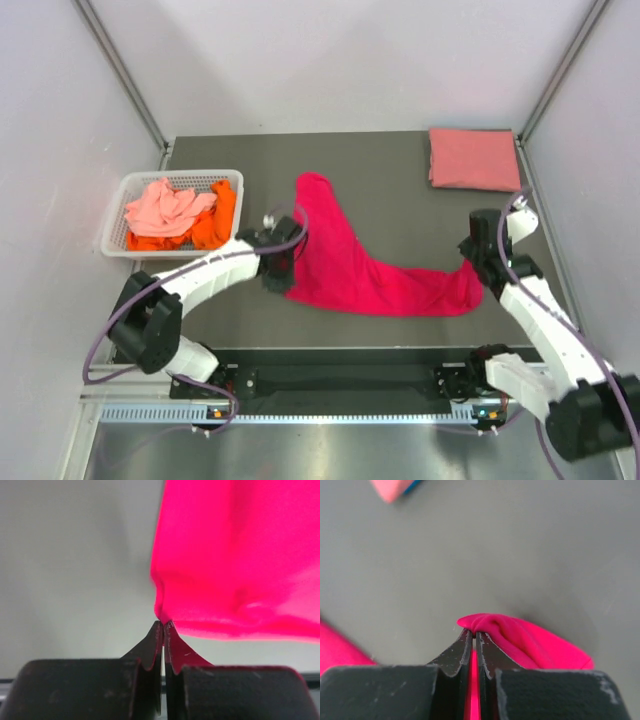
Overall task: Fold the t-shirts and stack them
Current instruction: Flatten the tshirt out
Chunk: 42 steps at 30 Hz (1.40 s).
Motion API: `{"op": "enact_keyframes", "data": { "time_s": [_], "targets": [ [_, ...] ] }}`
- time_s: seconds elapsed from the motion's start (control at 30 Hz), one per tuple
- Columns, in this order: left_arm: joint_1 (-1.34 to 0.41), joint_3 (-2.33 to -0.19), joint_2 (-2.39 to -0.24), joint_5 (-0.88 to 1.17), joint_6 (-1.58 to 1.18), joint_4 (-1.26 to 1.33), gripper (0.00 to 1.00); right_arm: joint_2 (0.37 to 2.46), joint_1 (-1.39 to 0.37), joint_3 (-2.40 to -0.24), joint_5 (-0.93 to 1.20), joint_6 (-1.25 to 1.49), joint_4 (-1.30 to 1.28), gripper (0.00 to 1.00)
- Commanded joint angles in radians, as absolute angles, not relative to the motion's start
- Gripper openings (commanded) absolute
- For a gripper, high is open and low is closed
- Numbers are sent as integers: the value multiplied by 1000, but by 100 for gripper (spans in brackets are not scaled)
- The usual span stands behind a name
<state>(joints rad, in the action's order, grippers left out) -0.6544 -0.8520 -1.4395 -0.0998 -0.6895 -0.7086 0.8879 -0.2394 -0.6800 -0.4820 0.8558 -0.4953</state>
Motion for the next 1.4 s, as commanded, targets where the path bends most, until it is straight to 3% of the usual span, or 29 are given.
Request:
{"op": "enact_keyframes", "data": {
  "time_s": [0.0,0.27,0.37,0.5,0.63,0.87,0.97,1.07,1.13,1.27,1.37],
  "targets": [
    [-618,-1225,-1463,-380,-592,-863,0,1015,-161,-904,-465,830,-434,0],
    [-482,-2238,-1676,-618,-407,-1038,0,1253,-68,-1620,-336,756,-521,0],
    [-477,-2411,-1681,-631,-371,-1042,0,1250,-58,-1719,-336,733,-535,0],
    [-477,-2272,-1553,-551,-371,-957,0,1194,-54,-1740,-353,684,-543,0],
    [-479,-2036,-1363,-483,-420,-953,0,1051,-54,-1577,-363,676,-570,0],
    [-479,-1289,-1038,-198,-526,-851,0,724,-52,-983,-261,843,-696,0],
    [-479,-1075,-970,-227,-537,-883,0,658,-54,-700,-207,913,-693,0],
    [-479,-967,-948,-241,-537,-891,0,698,-52,-590,-207,966,-689,1],
    [-479,-939,-950,-209,-538,-890,0,767,-52,-555,-192,979,-645,5],
    [-479,-902,-951,-207,-542,-884,0,909,-52,-564,-207,968,-652,34],
    [-479,-910,-956,-216,-546,-887,0,979,-54,-590,-248,960,-712,44]
  ]
}}
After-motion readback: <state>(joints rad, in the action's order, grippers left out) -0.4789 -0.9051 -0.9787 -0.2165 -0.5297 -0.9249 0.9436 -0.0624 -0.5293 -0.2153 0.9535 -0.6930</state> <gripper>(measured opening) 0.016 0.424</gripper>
